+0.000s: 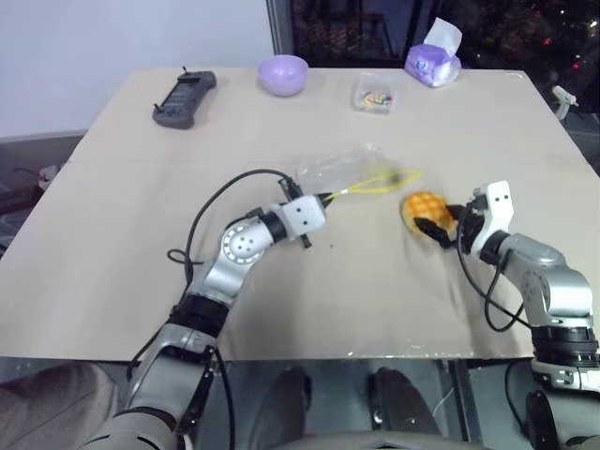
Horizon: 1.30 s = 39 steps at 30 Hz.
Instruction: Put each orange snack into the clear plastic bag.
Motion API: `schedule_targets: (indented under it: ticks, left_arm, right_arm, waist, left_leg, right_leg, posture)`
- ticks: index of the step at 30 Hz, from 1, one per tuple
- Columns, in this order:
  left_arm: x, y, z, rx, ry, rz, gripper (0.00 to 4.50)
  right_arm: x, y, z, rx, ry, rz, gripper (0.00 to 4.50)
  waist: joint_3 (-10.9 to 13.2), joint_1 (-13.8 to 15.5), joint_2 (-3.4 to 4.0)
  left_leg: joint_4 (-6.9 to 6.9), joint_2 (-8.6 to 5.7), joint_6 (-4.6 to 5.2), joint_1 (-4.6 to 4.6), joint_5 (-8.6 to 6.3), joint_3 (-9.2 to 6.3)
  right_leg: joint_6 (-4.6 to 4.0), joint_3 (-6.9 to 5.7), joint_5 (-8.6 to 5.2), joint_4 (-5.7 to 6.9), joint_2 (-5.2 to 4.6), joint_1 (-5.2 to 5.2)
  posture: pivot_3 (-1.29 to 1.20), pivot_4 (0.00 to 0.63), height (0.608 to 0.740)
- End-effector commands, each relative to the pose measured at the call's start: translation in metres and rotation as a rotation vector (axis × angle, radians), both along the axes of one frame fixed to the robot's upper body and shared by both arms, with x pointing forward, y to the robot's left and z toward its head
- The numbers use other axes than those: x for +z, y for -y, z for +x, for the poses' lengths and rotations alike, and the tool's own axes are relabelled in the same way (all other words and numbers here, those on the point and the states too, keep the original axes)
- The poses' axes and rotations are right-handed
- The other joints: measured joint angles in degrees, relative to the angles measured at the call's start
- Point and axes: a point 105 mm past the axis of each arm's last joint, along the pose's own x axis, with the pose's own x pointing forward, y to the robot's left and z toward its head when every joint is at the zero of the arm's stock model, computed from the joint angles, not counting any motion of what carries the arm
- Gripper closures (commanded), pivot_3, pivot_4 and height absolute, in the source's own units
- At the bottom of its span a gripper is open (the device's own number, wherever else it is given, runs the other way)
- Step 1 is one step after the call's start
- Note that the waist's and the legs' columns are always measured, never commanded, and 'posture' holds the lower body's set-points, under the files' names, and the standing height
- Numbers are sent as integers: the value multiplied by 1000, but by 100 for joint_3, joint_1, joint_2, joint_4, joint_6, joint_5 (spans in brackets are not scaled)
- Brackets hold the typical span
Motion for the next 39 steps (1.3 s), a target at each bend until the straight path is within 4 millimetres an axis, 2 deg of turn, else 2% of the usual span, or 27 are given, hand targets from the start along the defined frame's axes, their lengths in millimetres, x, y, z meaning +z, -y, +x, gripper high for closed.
schedule_targets:
  ticks: [1, 2, 3, 6, 12, 19, 28, 35, 39]
  left_arm:
    - [11, 2, -1, -8, 42, -21, 4500]
    - [11, 2, -2, -9, 42, -21, 4500]
    - [11, 2, -2, -10, 42, -21, 4500]
    - [11, 3, -2, -12, 41, -21, 4500]
    - [10, 4, -2, -18, 50, -4, 4500]
    - [9, 5, -3, -19, 55, 3, 4500]
    - [10, 10, -11, -63, 72, 18, 4500]
    - [10, 11, -14, -77, 71, 16, 4500]
    - [9, 20, -21, -125, 57, -8, 4500]
  right_arm:
    - [-25, 8, -6, -4, -52, -102, 643]
    - [-27, 9, -6, -4, -51, -119, 872]
    - [-26, 9, -6, -4, -45, -122, 1347]
    - [-19, 14, -2, -14, -14, -142, 2375]
    - [3, 9, -9, 80, 32, -70, 2375]
    - [32, -18, -31, 301, 63, -22, 2375]
    - [48, -26, -15, 286, 116, -48, 2375]
    - [47, -26, -11, 274, 114, -39, 2375]
    - [48, -23, 1, 217, 122, -36, 2375]
  waist:
    - [-1, 1, -1]
    - [-2, 1, -1]
    - [-3, 3, -1]
    - [-3, 6, -2]
    - [-3, 28, -1]
    - [-1, -16, 0]
    - [-1, -1, 0]
    - [-1, 4, 0]
    - [-1, -8, 0]
  left_leg:
    - [0, 0, 0, 0, 0, 0]
    - [0, 0, 0, 1, 0, 0]
    - [0, 0, 0, 1, 0, -1]
    - [0, 0, 0, 1, 0, -2]
    - [1, 0, 0, 0, 0, -2]
    - [1, 0, 0, -1, 0, -1]
    - [1, 0, 0, -2, 0, -2]
    - [1, 0, 0, -3, 0, -2]
    - [1, 0, 0, -2, 0, -1]
  right_leg:
    - [0, 0, 0, 0, 0, 1]
    - [0, 0, 0, 0, 0, 1]
    - [0, -1, 0, 0, 0, 1]
    - [0, -2, 0, 0, 0, 2]
    - [0, -2, 0, -1, -1, 3]
    - [0, 0, 0, -1, 0, 1]
    - [0, -2, 0, -2, 0, 1]
    - [0, -2, 0, -3, -1, 1]
    - [0, -1, 0, -2, -1, 1]
  posture:
    - [0, 150, 740]
    - [0, 150, 740]
    - [0, 150, 740]
    - [0, 150, 740]
    - [0, 150, 740]
    - [0, 150, 740]
    - [0, 150, 740]
    - [0, 150, 740]
    - [0, 150, 740]
